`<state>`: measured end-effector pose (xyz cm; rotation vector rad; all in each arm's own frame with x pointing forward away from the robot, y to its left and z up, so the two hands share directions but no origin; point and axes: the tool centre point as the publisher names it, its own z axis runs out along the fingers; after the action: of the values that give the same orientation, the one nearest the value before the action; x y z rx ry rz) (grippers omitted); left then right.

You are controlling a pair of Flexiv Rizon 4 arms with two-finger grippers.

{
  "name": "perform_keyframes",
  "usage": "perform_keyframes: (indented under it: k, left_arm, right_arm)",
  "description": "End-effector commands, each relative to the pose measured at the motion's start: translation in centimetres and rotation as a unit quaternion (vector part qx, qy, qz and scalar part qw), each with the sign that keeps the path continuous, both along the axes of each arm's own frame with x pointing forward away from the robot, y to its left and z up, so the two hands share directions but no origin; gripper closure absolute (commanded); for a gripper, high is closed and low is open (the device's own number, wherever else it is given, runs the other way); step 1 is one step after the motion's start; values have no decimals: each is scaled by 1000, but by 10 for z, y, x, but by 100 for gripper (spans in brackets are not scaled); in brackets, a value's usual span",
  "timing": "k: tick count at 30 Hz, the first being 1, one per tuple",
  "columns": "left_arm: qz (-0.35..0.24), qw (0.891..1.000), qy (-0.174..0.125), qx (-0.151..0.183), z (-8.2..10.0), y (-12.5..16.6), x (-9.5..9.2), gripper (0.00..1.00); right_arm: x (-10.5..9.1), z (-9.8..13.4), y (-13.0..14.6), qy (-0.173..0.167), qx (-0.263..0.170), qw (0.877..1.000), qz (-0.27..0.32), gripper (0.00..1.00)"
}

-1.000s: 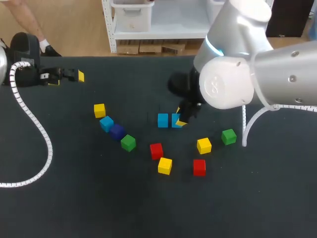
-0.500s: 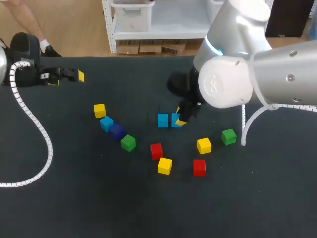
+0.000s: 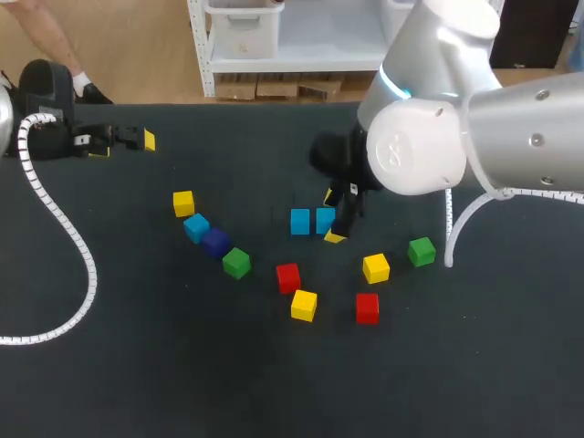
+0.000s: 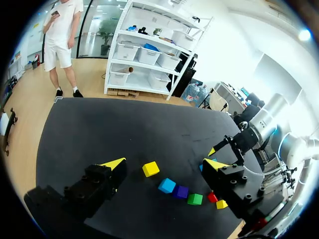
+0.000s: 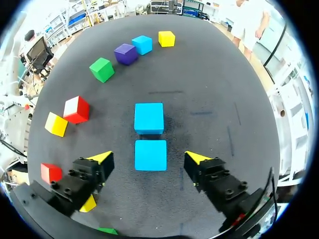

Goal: Place the blue cubes, place green cubes on the blue cubes, place the yellow cubes on the green cubes, then place the red cubes on the yellow cubes, and place purple cube on the red cubes.

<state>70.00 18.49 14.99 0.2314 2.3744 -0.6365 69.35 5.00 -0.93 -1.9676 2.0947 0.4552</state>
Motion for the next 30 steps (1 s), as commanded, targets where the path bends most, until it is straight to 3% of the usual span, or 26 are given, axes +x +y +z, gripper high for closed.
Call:
perform_keyframes:
  k: [1,16,30]
  left_arm:
    - [0,1000,0,0,0,0,0,0]
    - [0,1000,0,0,0,0,0,0]
    - [0,1000,0,0,0,0,0,0]
  right_arm:
    - [-3,8,-6,0,1,1000,0,0]
    - [-16,58,-55,13,75,997,9,0]
    - [-32,74,-115,34,152,988,-10,0]
